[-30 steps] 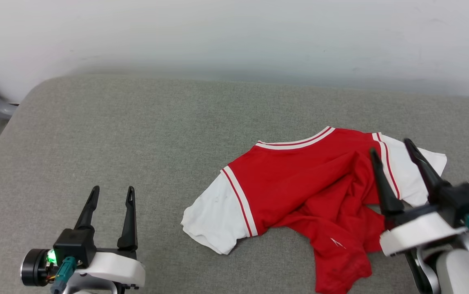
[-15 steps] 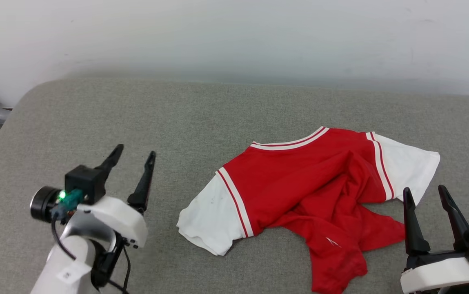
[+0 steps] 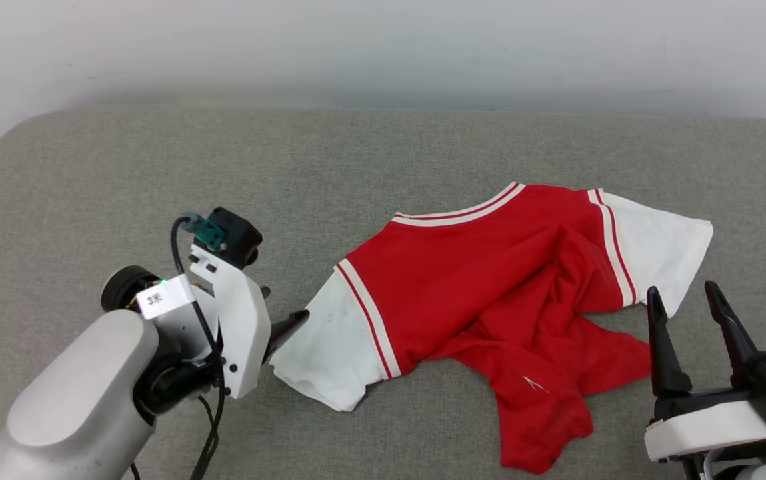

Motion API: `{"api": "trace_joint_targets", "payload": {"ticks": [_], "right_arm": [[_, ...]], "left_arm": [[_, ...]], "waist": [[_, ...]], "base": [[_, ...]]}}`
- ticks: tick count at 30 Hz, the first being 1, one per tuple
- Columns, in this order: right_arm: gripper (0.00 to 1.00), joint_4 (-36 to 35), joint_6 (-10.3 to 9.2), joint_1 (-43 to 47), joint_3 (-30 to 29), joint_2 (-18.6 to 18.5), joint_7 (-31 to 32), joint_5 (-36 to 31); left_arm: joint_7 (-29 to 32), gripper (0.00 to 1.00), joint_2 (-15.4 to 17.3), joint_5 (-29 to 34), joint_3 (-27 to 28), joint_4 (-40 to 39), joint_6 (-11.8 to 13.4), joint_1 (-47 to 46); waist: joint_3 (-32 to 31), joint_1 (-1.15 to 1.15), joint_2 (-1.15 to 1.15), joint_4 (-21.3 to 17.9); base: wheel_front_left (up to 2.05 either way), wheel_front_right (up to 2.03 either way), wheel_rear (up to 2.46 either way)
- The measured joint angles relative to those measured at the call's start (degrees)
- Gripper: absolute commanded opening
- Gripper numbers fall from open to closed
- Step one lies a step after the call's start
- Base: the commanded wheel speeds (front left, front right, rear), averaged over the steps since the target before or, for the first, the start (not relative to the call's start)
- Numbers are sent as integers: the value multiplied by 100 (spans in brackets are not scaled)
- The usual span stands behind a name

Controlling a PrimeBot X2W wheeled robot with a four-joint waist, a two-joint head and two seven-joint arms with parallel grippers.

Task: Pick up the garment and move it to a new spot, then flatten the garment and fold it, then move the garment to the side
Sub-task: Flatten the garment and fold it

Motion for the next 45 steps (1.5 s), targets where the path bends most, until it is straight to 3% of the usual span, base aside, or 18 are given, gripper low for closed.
{"api": "trace_joint_targets", "payload": {"ticks": [6, 17, 26, 27, 28, 29, 37, 41, 45], "right_arm": [[100, 54, -1, -165, 40, 2, -2, -47], [100, 134, -1, -424, 135, 2, -42, -97], [100, 211, -1, -434, 110, 1, -68, -145], [100, 219, -1, -437, 116, 1, -69, -146], [100, 225, 0, -441, 134, 1, -80, -146], [100, 232, -1, -446, 156, 2, -82, -148], [100, 170, 0, -589, 100, -24, 40, -180], [100, -10, -1, -817, -15, -291, 287, -129], [100, -104, 0, -1209, 75, -821, 791, 66]], "left_arm": [[446, 100, 76, -331, -802, 432, 0, -380], [212, 100, 33, -516, -1906, 1646, -13, -799], [236, 100, 153, -860, -2625, 1837, -18, -1194], [242, 87, 164, -894, -2695, 1838, -18, -1238], [232, 36, 171, -916, -2749, 1847, -18, -1266], [202, 0, 180, -923, -2798, 1861, -18, -1283], [-505, 0, 267, -944, -3106, 2045, -19, -1413], [-1233, 0, 370, -803, -3026, 2005, -9, -1558], [-1840, 0, 552, -641, -2804, 1823, 64, -1714]], "waist": [[195, 0, 0, -110], [588, -1, 0, -373], [608, -2, 0, -370], [603, -2, 0, -361], [599, -2, 0, -356], [597, -1, 0, -355], [536, 0, 0, -298], [478, 0, 0, -202], [437, 0, 0, -83]], "base": [[0, 0, 0], [0, 0, 0], [0, 0, 0], [0, 0, 0], [0, 0, 0], [0, 0, 0], [0, 0, 0], [0, 0, 0], [0, 0, 0]]}}
